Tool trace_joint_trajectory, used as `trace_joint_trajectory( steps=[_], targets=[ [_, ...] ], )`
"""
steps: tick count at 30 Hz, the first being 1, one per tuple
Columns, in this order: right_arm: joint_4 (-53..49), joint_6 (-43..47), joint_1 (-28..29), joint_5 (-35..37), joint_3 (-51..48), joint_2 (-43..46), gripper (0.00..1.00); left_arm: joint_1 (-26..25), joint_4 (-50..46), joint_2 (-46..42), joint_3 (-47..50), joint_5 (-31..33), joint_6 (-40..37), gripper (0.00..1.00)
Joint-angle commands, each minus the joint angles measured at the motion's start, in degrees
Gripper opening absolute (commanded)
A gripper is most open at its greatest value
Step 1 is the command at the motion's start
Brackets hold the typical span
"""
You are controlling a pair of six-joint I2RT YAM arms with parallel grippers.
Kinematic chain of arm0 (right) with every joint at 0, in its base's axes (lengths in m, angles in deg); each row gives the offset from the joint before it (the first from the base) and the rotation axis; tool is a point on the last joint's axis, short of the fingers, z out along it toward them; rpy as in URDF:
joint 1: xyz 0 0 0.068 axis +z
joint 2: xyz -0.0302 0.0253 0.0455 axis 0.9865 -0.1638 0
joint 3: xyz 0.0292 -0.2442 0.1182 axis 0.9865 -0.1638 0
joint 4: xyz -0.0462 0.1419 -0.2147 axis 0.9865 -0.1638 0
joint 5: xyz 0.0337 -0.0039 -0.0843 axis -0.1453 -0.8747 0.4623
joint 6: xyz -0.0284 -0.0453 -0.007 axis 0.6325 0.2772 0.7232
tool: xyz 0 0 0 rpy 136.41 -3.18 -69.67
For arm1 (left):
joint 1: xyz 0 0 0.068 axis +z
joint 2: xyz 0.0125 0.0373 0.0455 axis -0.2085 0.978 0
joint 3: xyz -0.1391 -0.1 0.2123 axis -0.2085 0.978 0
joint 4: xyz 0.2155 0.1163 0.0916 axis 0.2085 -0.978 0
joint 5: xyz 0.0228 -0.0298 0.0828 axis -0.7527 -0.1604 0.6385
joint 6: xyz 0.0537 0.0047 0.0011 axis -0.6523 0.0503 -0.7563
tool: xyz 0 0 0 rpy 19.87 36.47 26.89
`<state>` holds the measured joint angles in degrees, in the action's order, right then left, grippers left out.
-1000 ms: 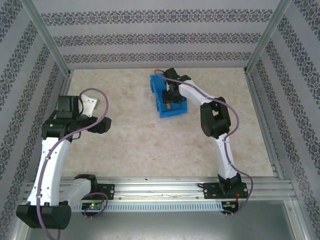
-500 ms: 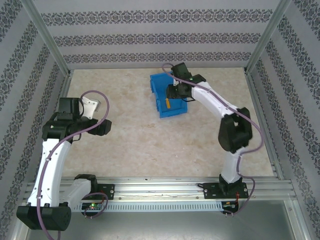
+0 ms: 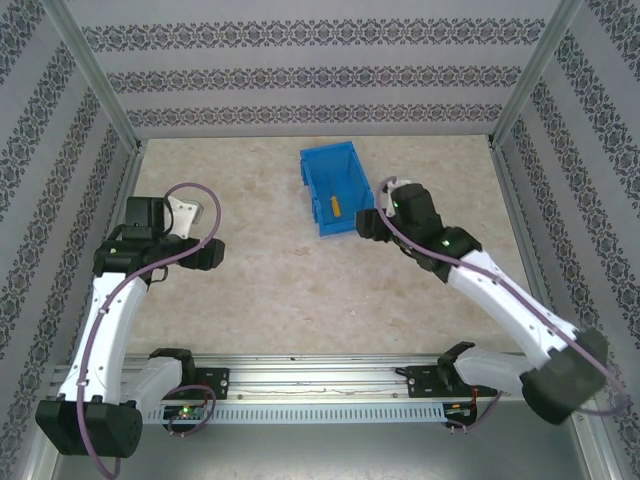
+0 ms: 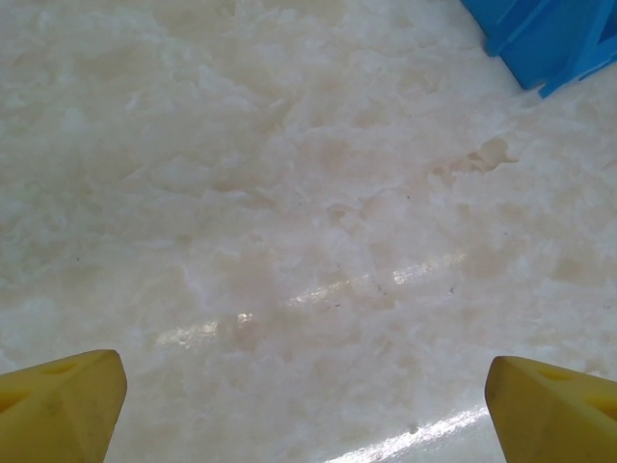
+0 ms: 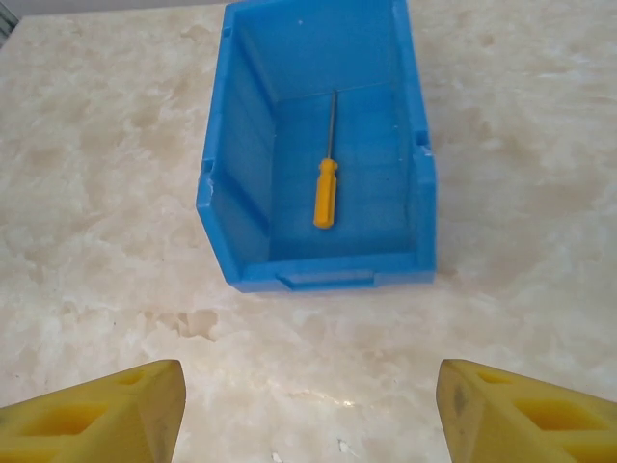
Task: Put the screwdriver in the bin
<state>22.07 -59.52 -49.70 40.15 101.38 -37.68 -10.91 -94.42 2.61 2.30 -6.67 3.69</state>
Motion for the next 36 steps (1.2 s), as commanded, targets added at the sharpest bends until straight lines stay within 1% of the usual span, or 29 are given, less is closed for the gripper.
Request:
trace_joint_trajectory(
  steps=[1, 3, 5, 6, 7, 8, 10, 13, 20, 22, 26, 28, 30, 34, 36],
  targets=[
    [-0.5, -0.6, -0.1, 1.3, -4.5, 6.3, 0.7, -0.2, 3.7, 0.8, 1.1, 1.3, 0.9, 0.95],
    [-1.6, -1.4, -0.1, 2.2, -7.6, 10.4, 0.7, -0.2, 5.0, 1.4, 1.8, 2.0, 0.9, 0.94],
    [-2.4, -2.2, -0.2, 3.2, -10.4, 14.4, 0.73, -0.2, 6.4, 1.9, 2.3, 3.0, 1.2, 0.94],
    [-2.8, -2.7, -0.2, 3.9, -11.8, 16.6, 0.79, -0.2, 7.3, 2.1, 2.8, 3.8, 1.6, 0.95],
    [-2.9, -3.0, -0.2, 4.5, -13.1, 18.8, 0.9, -0.2, 8.4, 2.0, 3.2, 4.8, 2.0, 0.96],
    [-3.0, -3.0, -0.2, 4.9, -14.3, 20.5, 0.98, -0.2, 9.4, 1.9, 3.7, 5.4, 2.4, 1.0],
    [-3.5, -2.4, -0.3, 6.2, -16.0, 23.8, 0.98, -0.2, 11.8, 1.3, 5.0, 6.1, 3.2, 0.99],
    [-4.7, -1.8, -0.5, 8.2, -16.2, 26.1, 0.98, -0.2, 15.9, -0.1, 7.1, 7.4, 4.5, 0.99],
    [-2.9, 0.6, -0.6, 7.5, -16.9, 26.2, 0.98, -0.2, 29.5, -5.2, 15.1, 12.4, 7.4, 0.99],
    [-0.5, 1.1, -0.6, 7.7, -18.2, 26.4, 0.98, -0.2, 34.1, -6.0, 18.1, 14.0, 8.4, 0.99],
    [6.2, 6.6, -0.7, 4.0, -20.9, 26.4, 0.98, -0.2, 42.8, -6.2, 23.5, 15.1, 8.8, 0.99],
    [7.0, 8.4, -0.8, 7.5, -21.1, 25.8, 0.98, -0.2, 47.5, -5.7, 25.8, 15.5, 8.4, 0.99],
    [9.0, 11.4, -1.0, 9.5, -21.8, 25.6, 0.98, -0.2, 52.5, -5.1, 28.2, 15.7, 8.0, 0.99],
    [17.7, 17.9, -1.5, 13.7, -26.7, 27.1, 0.98, -0.2, 63.8, -3.6, 33.3, 15.5, 7.5, 0.99],
    [21.8, 20.9, -2.2, 14.3, -29.3, 28.2, 0.98, -0.2, 68.1, -2.6, 35.3, 15.2, 8.4, 0.99]
  ],
)
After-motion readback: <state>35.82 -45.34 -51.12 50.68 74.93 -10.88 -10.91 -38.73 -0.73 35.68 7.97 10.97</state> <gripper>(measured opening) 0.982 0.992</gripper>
